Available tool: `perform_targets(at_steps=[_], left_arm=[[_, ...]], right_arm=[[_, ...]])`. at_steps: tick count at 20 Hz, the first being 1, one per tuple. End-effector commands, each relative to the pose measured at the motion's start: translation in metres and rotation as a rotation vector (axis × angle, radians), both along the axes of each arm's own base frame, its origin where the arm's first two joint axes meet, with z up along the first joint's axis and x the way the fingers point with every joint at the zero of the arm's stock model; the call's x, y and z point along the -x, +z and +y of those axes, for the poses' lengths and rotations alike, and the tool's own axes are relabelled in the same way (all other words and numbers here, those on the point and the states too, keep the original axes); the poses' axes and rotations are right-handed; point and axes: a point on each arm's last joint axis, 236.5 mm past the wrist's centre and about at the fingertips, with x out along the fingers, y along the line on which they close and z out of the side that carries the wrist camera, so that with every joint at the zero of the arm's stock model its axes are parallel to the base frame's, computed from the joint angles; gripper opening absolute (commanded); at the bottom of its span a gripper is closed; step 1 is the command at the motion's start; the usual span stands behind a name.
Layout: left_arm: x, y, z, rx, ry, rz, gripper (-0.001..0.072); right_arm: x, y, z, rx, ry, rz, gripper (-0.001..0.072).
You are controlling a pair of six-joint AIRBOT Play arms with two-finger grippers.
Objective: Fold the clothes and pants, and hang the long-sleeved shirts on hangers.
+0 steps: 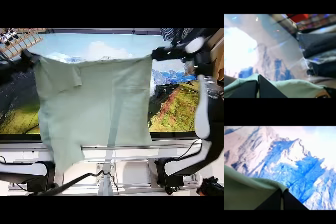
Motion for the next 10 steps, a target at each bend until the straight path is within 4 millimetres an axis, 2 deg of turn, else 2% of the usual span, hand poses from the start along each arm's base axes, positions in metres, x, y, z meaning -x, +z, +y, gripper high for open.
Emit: perform_targets(at_steps=[1, 3, 5, 8, 10], left_arm=[[-0.027, -0.079, 0.001, 0.135, 0.088, 0.069, 0.0007], [-0.032, -0.085, 0.005, 0.163, 0.113, 0.064, 0.0006], [-0.031, -0.084, 0.012, 0.166, 0.123, 0.063, 0.0006], [-0.013, -0.080, 0.013, 0.232, 0.053, 0.101, 0.0005], [0.014, -0.096, 0.022, 0.235, -0.003, 0.206, 0.0005]], right_arm=[[-0.041, -0.085, -0.014, 0.005, -0.108, 0.007, 0.0014], [-0.046, -0.087, -0.016, 0.005, -0.124, -0.011, 0.0014], [-0.040, -0.087, -0.013, 0.002, -0.108, 0.015, 0.0014], [-0.006, -0.100, -0.009, 0.006, -0.026, 0.176, 0.0014], [0.025, -0.105, -0.012, -0.003, 0.015, 0.320, 0.0014]])
